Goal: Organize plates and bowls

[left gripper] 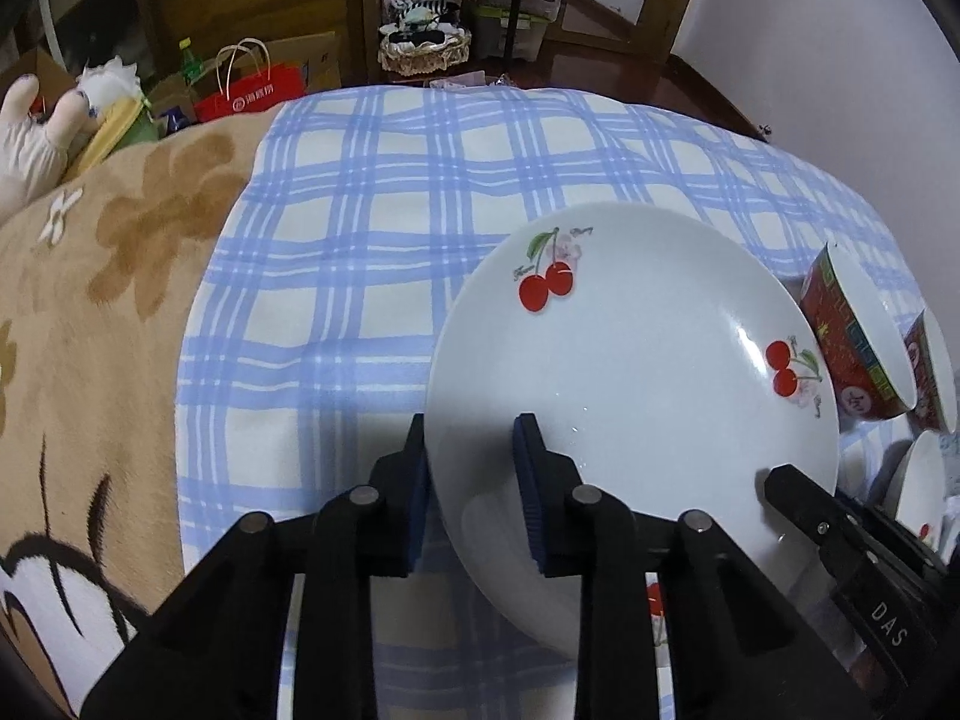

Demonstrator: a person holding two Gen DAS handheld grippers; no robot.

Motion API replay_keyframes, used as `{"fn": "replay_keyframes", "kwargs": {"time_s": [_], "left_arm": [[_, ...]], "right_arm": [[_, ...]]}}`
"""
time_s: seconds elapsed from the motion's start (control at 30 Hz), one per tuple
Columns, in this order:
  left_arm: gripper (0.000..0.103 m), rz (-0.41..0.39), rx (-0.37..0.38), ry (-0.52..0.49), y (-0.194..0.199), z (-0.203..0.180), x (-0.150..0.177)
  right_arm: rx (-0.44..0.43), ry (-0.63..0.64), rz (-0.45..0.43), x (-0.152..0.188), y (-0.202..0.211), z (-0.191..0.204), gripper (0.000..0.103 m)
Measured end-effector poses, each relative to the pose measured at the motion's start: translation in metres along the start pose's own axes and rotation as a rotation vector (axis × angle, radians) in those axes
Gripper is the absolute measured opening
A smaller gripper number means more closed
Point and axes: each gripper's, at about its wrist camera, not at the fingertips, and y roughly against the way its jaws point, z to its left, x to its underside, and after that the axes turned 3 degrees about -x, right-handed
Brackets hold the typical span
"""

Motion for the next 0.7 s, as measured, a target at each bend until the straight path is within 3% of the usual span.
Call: {"fn": "replay_keyframes", "kwargs": {"time_s": [0.1,0.43,0.7], "left_arm": [[0.022,0.009,0.025,0.021,0.001,0.005,0.0],[0.021,0.01,0.037,-0.021,0.008,0.003,0.006],[0.02,0.057,0.037,-0.023,0.032,-0.001,0.033]], "right_arm": [[-0.028,-0.027,0.005,0.0,0.0,-0.004,0.017],[0.026,0.048,0.059,-0.006,0.002,0.003,0.017],[0.032,0.028,0.041,0.005,0.018,-0.001,0.015]]}}
